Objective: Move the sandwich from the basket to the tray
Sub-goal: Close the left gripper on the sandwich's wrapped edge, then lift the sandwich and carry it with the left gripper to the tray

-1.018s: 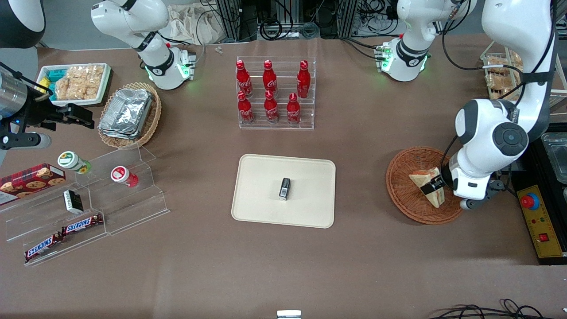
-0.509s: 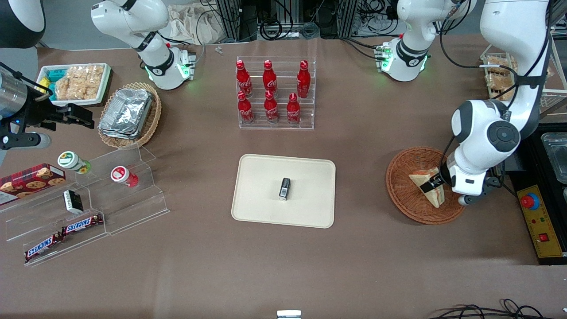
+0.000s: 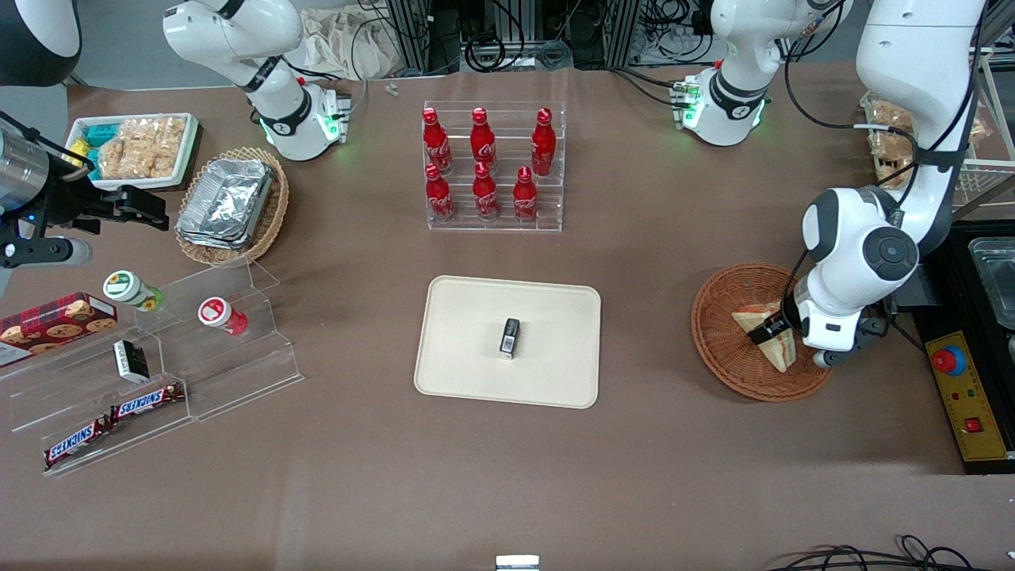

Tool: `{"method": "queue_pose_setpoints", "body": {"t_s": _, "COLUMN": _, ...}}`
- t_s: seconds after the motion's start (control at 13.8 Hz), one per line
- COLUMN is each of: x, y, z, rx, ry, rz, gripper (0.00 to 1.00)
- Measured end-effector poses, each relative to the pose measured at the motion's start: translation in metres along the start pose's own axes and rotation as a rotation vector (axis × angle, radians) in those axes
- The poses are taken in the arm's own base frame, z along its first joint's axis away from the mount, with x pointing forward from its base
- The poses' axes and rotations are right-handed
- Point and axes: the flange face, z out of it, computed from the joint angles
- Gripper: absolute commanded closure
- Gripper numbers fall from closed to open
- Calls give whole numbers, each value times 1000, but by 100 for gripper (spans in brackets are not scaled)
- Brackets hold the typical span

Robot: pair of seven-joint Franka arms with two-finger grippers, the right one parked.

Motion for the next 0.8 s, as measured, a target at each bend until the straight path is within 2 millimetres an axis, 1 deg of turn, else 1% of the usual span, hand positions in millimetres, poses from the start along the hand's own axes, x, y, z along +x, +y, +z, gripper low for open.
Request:
{"method": "queue_pose_setpoints", "body": {"t_s": 0.07, "x": 0, "y": 0, "z": 3, "rx": 1, "ry": -3, "rz": 0, "gripper": 1}}
{"method": "queue_pose_setpoints", "body": {"t_s": 0.15, "x": 0, "y": 0, "z": 7, "rx": 3, "ry": -7, "rz": 0, "gripper": 17}}
{"method": "queue_pose_setpoints", "body": {"t_s": 0.22, "x": -1, "y": 0, "z": 10, "rx": 7, "ry": -12, "rz": 2, "gripper": 50}}
{"method": "queue_pose_setpoints", "body": {"t_s": 0.29, "x": -1, "y": -1, "z": 13, "rx": 13, "ry": -12, "rz": 8, "gripper": 75}}
{"method": "queue_pose_setpoints", "body": {"t_s": 0.36, "x": 1, "y": -2, "z": 15, "rx": 18, "ry": -10, "rz": 13, "gripper": 98}}
{"method": "queue_pose_setpoints", "body": {"t_s": 0.44, "x": 2, "y": -2, "z": 16, "rx": 20, "ry": -8, "rz": 13, "gripper": 100}}
{"method": "queue_pose_setpoints", "body": {"t_s": 0.65, "x": 5, "y": -2, "z": 13, "rx": 29, "ry": -5, "rz": 22, "gripper": 100}}
{"method": "queue_pose_setpoints", "body": {"t_s": 0.8, "x": 9, "y": -1, "z": 4, "rx": 89, "ry": -68, "rz": 41, "gripper": 100}}
